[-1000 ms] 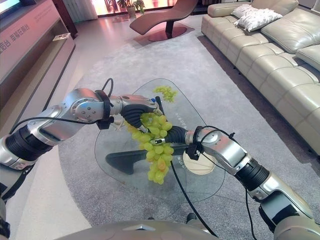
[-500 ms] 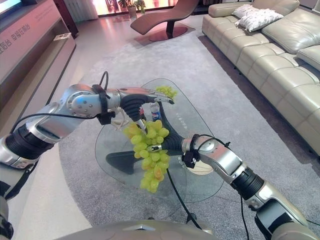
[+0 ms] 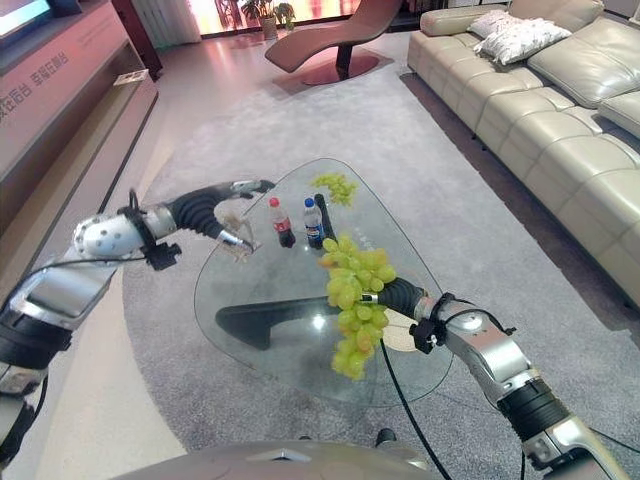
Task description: Pick up fruits into the plate
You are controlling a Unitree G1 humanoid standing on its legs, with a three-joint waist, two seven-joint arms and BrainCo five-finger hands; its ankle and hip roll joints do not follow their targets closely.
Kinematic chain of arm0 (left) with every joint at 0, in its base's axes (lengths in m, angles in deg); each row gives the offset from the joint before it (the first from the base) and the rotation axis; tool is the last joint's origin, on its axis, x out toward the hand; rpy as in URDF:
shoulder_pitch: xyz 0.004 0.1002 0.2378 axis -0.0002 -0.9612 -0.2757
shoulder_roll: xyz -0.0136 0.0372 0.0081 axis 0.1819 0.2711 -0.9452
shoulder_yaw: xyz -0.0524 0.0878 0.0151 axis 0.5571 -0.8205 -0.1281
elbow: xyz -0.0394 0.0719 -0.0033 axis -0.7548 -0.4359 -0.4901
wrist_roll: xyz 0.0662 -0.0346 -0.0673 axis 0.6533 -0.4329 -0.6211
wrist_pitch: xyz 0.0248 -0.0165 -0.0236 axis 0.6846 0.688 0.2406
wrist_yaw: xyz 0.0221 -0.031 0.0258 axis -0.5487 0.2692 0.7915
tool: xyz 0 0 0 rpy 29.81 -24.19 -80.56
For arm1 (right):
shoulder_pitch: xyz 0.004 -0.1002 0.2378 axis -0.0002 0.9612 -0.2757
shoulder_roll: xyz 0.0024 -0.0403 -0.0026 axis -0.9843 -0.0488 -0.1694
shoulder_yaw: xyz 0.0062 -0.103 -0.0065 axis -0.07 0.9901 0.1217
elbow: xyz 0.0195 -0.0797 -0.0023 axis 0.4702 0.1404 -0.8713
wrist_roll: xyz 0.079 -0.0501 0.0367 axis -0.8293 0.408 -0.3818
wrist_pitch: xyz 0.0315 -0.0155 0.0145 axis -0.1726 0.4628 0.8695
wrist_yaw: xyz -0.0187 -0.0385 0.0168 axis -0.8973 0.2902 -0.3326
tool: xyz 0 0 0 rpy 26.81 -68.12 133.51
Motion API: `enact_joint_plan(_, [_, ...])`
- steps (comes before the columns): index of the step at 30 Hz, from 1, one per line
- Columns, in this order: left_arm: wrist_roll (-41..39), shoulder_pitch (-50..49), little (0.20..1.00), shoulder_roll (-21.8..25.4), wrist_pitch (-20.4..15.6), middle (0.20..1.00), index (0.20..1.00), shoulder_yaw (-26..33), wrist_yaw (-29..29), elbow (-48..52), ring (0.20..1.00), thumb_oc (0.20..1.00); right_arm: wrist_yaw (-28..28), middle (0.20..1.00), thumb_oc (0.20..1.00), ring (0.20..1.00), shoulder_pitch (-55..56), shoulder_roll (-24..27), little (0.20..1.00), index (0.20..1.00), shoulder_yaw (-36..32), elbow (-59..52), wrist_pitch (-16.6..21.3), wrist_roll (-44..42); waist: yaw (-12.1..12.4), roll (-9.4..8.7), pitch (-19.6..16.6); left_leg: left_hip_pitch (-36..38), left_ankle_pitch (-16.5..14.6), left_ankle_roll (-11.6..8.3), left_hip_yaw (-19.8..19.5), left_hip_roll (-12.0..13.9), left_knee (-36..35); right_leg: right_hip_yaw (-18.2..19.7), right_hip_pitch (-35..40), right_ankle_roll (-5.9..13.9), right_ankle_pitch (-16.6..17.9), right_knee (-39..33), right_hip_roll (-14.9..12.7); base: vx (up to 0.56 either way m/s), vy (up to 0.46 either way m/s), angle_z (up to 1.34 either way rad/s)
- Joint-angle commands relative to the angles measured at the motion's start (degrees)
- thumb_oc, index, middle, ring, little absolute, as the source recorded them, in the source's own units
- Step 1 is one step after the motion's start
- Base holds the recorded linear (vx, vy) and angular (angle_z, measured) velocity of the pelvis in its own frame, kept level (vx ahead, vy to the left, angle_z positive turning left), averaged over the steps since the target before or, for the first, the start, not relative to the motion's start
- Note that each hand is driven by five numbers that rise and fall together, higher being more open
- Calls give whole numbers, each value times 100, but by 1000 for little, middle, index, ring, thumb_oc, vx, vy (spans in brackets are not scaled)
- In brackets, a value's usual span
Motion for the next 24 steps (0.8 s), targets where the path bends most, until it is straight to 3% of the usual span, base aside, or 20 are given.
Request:
enact_joint_plan(1, [-309,0,1000,-55,-456,1000,1000,483,517,-521,1000,1000,-6,200,200,200,-131,-207,200,200,-481,-155,714,-135,129,-244,3,63,-539,208,230,-301,165,-128,246,337,-347,64,-136,0,0,0])
enact_joint_plan(4, [-313,-946,1000,-616,-651,1000,1000,911,873,-1062,1000,1000,-20,200,200,200,221,-383,200,200,-868,86,961,-36,137,-255,84,36,-538,208,223,-289,194,-150,217,329,-336,78,-153,0,0,0])
enact_joint_plan(8, [-303,-1588,1000,-1138,-636,1000,1000,1143,1165,-1712,1000,1000,16,200,200,200,428,-515,200,200,-1163,311,1119,85,146,-256,202,-17,-554,195,231,-272,249,-171,173,305,-342,97,-164,2,-6,3])
enact_joint_plan(16, [-218,-2058,1000,-1931,-583,1000,1000,764,1922,-3438,1000,1000,494,200,200,200,310,-526,200,200,-1367,799,1447,93,202,-266,564,-337,-549,186,196,-265,465,-168,-130,273,-332,281,-179,-43,-38,1])
enact_joint_plan(20, [-483,-1729,1000,-2610,-420,1000,1000,422,2466,-4917,1000,1000,1174,200,200,200,-407,-397,200,200,-1338,1314,1650,208,213,-241,1240,-866,-500,194,117,-274,724,-140,-662,206,-302,557,-165,-188,-103,5])
enact_joint_plan(24, [-601,-1513,1000,-2760,-484,1000,1000,229,2649,-5665,1000,1000,1528,200,200,200,-981,-225,200,200,-1311,1705,1661,191,195,-184,1655,-1178,-446,178,42,-277,854,-149,-998,138,-304,769,-143,-140,-76,7])
